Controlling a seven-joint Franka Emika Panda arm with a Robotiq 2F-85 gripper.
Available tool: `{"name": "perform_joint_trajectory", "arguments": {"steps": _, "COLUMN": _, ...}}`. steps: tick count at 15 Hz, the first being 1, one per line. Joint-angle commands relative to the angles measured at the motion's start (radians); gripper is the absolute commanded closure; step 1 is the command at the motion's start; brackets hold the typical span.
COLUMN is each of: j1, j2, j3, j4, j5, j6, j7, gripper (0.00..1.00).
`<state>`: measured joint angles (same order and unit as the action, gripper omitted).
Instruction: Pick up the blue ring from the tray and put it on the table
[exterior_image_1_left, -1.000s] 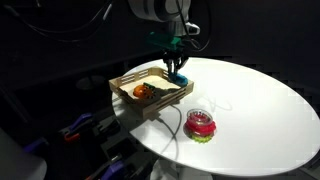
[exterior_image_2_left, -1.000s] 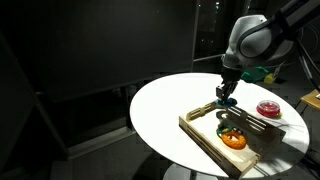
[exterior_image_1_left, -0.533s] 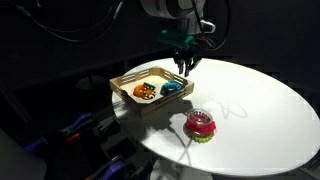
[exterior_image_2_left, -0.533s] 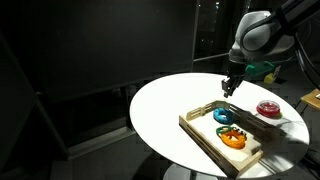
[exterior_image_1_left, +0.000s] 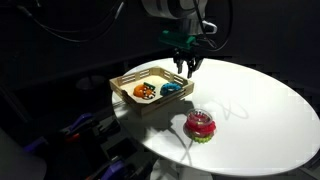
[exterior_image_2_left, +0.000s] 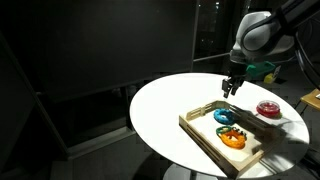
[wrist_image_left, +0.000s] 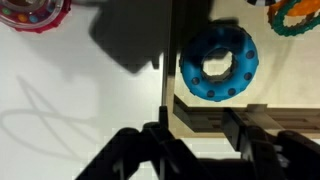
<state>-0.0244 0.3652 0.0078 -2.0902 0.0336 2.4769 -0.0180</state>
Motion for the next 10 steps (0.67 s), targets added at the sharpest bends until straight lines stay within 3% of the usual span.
{"name": "perform_joint_trajectory", "arguments": {"steps": 1, "j1": -0.004, "j2": -0.009, "j3": 0.034, "j4": 0.006, "j5": 0.035, "j6": -0.032, "j7": -0.048, "gripper": 0.12}}
{"name": "perform_joint_trajectory", "arguments": {"steps": 3, "j1": -0.004, "j2": -0.007, "j3": 0.055, "j4": 0.004, "j5": 0.053, "j6": -0.038, "j7": -0.065, "gripper": 0.00}}
{"name": "perform_joint_trajectory", "arguments": {"steps": 10, "j1": 0.028, "j2": 0.034, "j3": 0.090, "j4": -0.008, "j5": 0.070, "j6": -0.062, "j7": -0.078, "gripper": 0.00}}
